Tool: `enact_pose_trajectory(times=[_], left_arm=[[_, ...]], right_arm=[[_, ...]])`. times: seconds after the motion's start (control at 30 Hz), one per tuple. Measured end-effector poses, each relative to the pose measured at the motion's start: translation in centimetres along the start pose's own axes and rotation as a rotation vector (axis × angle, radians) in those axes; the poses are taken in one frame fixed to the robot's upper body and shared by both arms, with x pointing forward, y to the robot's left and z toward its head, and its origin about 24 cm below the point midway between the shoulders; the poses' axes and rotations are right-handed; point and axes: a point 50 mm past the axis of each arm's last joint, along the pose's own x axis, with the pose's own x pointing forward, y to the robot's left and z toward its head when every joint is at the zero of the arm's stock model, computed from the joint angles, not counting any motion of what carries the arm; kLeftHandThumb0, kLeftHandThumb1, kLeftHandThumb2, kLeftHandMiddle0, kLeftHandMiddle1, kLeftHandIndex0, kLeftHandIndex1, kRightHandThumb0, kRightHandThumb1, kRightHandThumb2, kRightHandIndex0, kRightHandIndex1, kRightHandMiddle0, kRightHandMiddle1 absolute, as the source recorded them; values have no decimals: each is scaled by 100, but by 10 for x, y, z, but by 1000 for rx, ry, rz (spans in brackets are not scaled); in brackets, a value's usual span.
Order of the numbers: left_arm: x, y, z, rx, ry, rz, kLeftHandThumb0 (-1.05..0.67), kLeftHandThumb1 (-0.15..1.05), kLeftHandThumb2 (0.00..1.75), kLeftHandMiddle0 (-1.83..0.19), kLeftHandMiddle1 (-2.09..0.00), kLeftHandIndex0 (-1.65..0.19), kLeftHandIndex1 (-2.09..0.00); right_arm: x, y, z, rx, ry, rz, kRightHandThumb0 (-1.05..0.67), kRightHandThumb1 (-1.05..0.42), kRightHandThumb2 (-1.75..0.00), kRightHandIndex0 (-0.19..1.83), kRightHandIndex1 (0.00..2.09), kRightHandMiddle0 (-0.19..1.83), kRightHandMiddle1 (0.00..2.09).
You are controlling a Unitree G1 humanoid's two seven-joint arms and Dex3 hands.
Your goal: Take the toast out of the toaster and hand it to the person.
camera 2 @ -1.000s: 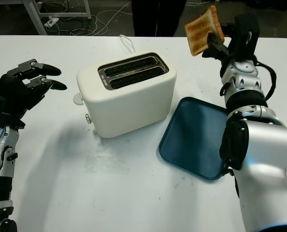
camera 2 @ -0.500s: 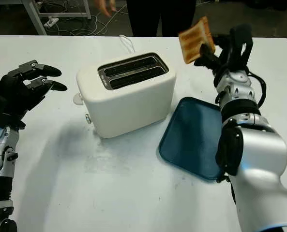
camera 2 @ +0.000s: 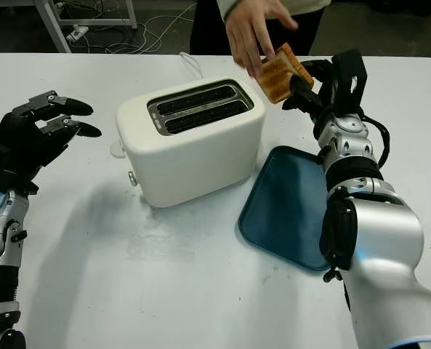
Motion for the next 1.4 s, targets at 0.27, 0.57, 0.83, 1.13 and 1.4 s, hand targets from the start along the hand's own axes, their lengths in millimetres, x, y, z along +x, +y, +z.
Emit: enact_pose_trajectory(times=[0.27, 0.57, 0.83, 1.13, 1.4], left_arm=[[0, 0, 0, 0, 0, -1, -105, 89, 0, -73, -95, -71, -86], [0, 0, 0, 0, -2, -4, -105, 88, 0, -74, -95, -71, -86], [0, 0, 0, 0, 0, -4, -105, 89, 0, -73, -94, -71, -85], [0, 0, -1, -1, 4, -5, -105, 88, 0, -74, -92, -73, -83], [0, 1, -1, -4, 2, 5, -105, 87, 0, -78, -92, -77, -82]], right_arm=[[0, 0, 1, 0, -6, 2, -19, -92, -62, 77, 175, 37, 175], [0, 0, 5, -4, -29, 23, -16, -92, -67, 71, 175, 29, 175], [0, 1, 10, -3, -67, 60, -19, -92, -64, 74, 175, 31, 175], [-2, 0, 15, -212, -134, -34, -53, -92, -48, 58, 157, 40, 140], [-31, -6, -9, -318, -274, 7, -64, -92, -48, 34, 18, 38, 2]])
